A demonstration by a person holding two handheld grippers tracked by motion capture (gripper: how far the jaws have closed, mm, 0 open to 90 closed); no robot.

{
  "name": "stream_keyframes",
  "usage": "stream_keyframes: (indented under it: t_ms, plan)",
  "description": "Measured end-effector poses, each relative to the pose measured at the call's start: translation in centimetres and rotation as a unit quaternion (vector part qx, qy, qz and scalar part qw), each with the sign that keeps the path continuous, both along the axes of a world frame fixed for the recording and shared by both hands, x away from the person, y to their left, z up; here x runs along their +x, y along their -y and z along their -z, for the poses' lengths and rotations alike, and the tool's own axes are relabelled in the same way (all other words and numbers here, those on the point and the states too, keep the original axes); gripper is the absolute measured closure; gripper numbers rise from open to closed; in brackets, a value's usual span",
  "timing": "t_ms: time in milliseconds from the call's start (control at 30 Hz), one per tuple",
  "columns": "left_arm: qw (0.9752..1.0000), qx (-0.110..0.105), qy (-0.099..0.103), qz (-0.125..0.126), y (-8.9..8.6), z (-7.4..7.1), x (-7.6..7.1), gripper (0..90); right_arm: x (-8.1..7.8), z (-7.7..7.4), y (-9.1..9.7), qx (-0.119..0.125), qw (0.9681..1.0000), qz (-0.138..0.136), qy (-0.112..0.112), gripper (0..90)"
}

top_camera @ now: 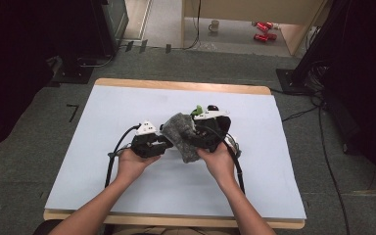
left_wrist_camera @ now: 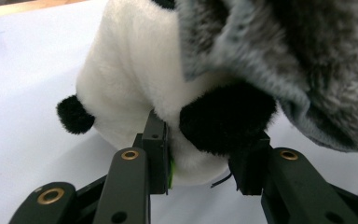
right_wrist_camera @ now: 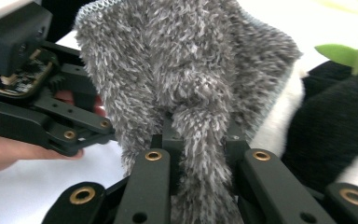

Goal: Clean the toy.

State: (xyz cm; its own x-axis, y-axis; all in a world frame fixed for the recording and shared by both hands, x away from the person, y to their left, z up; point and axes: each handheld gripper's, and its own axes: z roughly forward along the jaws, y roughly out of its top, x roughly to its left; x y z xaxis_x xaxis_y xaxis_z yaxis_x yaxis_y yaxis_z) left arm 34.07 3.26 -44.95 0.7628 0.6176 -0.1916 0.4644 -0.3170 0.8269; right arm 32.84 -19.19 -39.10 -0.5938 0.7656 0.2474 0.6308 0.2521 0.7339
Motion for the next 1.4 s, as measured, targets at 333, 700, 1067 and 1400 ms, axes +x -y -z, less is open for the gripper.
stream_keyframes:
  t_ms: [333,700,1067,1400]
  plan:
    - [0.9996,-0.010,-0.025,-0.004,-1.0,0.5,1.1,64.8,0.8,0.9,2.9,-0.020,0.9988,0.045,-0.006,79.1]
    - [0.9990,-0.022,-0.040,0.000,-1.7,0.7,1.8,64.8,0.9,0.1,4.9,-0.025,0.9976,0.064,0.006,79.1]
    - [0.9988,-0.025,-0.043,0.004,-1.8,0.6,2.0,64.8,0.9,-0.6,8.4,-0.018,0.9935,0.111,0.017,79.3]
    - [0.9986,-0.028,-0.046,0.001,-1.9,0.6,2.1,64.9,0.7,-1.3,10.5,-0.027,0.9889,0.143,0.030,79.3]
